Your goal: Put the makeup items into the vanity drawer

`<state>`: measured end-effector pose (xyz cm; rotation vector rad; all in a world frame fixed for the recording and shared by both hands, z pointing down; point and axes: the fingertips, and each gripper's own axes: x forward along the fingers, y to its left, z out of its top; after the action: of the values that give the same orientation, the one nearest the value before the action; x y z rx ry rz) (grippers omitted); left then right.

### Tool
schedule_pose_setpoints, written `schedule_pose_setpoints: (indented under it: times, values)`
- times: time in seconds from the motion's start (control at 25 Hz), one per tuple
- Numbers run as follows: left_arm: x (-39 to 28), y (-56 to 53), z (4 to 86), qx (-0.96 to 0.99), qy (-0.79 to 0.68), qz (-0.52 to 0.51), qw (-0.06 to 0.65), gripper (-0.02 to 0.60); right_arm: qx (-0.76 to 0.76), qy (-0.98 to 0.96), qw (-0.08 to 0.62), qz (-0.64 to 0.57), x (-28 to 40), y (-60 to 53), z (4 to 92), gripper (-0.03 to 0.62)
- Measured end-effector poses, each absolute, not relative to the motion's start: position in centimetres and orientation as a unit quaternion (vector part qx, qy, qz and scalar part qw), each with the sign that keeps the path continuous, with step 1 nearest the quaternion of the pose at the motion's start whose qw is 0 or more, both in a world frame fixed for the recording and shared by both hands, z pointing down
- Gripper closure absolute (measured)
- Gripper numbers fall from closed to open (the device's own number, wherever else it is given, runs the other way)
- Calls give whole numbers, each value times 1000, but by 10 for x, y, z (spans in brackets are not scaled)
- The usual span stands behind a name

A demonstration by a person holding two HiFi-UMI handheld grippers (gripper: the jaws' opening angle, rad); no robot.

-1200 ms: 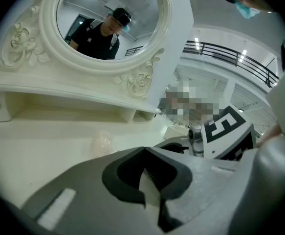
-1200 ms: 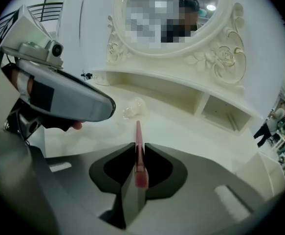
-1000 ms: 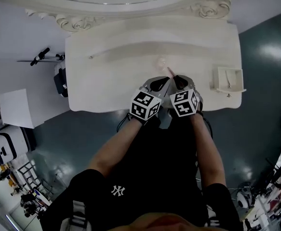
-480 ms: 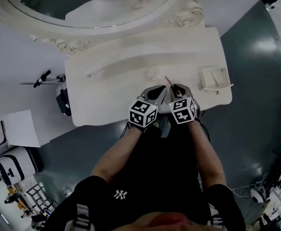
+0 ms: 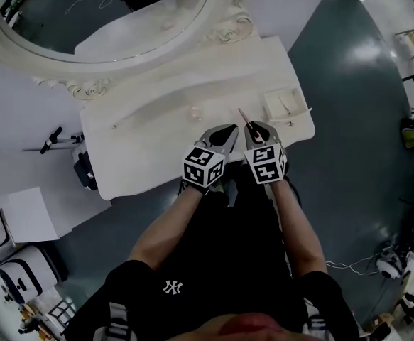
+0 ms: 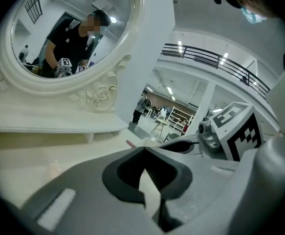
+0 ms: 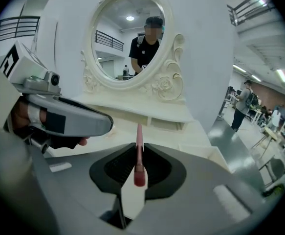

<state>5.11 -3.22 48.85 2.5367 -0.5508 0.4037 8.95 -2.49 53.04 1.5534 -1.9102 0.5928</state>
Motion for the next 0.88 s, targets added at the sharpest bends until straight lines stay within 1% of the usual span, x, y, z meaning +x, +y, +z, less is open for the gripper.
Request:
schedule_pose_setpoints:
  times: [0.24,0.36,0.72,0.88]
  values:
    - [87,-21,470,944,-172,146,243,581,618,-701,287,214,131,-14,506,517]
    - [104,-19,462,947,-159,146,236,581,625,-693,291,212,152,-9,501,517]
    - [150,-24,463,949,-143,154,237,581,614,-690,331,191,207,-13,507,517]
    - [164,-33,471,946,-146,160,241,581,585,-703,371,159,217,-22,517,516]
